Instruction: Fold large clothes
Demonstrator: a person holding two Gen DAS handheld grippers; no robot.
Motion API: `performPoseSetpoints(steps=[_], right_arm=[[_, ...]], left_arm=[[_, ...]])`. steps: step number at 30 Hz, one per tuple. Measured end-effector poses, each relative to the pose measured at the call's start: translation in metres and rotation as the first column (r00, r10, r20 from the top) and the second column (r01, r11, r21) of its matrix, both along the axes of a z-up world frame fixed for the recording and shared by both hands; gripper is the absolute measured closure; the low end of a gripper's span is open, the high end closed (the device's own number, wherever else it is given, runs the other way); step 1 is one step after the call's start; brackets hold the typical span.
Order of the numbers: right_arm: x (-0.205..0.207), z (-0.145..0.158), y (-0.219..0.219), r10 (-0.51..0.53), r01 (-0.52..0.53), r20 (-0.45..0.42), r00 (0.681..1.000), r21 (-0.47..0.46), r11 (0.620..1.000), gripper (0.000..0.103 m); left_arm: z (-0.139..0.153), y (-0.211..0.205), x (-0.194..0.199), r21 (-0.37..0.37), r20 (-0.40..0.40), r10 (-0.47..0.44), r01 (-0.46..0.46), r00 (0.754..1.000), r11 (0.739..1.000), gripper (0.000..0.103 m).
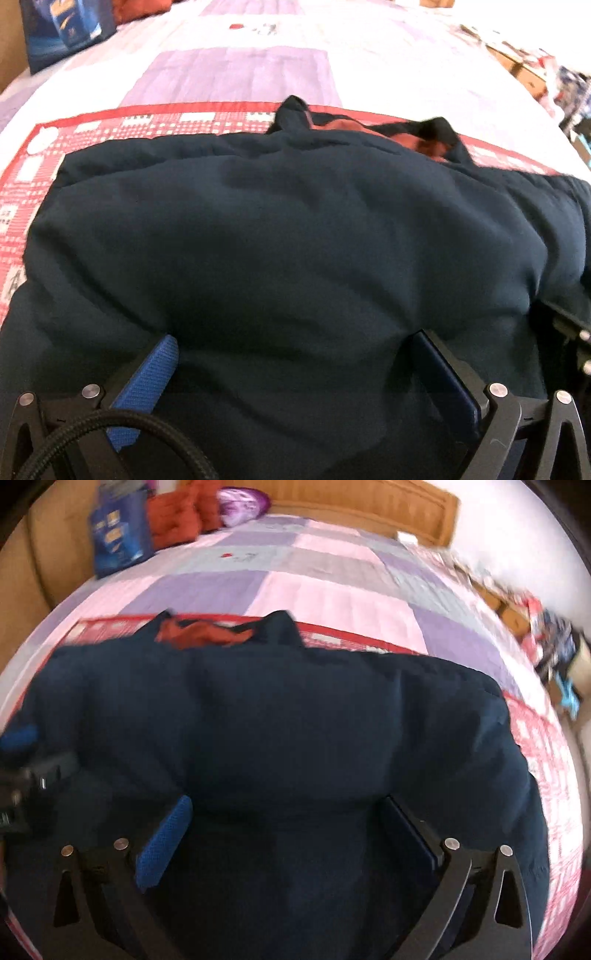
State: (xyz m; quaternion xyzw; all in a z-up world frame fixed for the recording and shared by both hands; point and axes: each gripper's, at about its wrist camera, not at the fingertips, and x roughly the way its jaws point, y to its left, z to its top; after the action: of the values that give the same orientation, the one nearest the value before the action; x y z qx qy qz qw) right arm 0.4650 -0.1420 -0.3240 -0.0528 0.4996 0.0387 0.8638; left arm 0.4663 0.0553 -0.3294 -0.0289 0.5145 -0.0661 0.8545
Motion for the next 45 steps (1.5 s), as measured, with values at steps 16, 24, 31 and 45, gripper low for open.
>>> performPoseSetpoints(steps=[16, 24, 31, 45], right_arm=[[0.071, -0.007, -0.037, -0.100, 0.100, -0.008, 0.995, -0.006, 0.995, 0.002], [0.064, -0.011, -0.008, 0.029, -0.029, 0.028, 0.999, -0.015, 0.999, 0.003], [0.081, -0.014, -0.118, -0.208, 0.208, -0.004, 0.978, -0.045, 0.977, 0.003], [0.077, -0.031, -0.145, -0.230, 0.231, -0.045, 0.972, 0.007, 0.973, 0.003]], left_arm=[[-0.007, -0.001, 0.058, 0.090, -0.060, 0.008, -0.003, 0.998, 0.996, 0.000], [-0.012, -0.022, 0.054, 0.097, -0.040, 0.003, 0.001, 0.999, 0.995, 0.000], [-0.018, 0.024, 0.064, 0.131, -0.050, 0.071, -0.064, 0.996, 0.989, 0.000], [-0.023, 0.038, 0.063, 0.186, -0.028, 0.072, -0.065, 0.997, 0.980, 0.000]])
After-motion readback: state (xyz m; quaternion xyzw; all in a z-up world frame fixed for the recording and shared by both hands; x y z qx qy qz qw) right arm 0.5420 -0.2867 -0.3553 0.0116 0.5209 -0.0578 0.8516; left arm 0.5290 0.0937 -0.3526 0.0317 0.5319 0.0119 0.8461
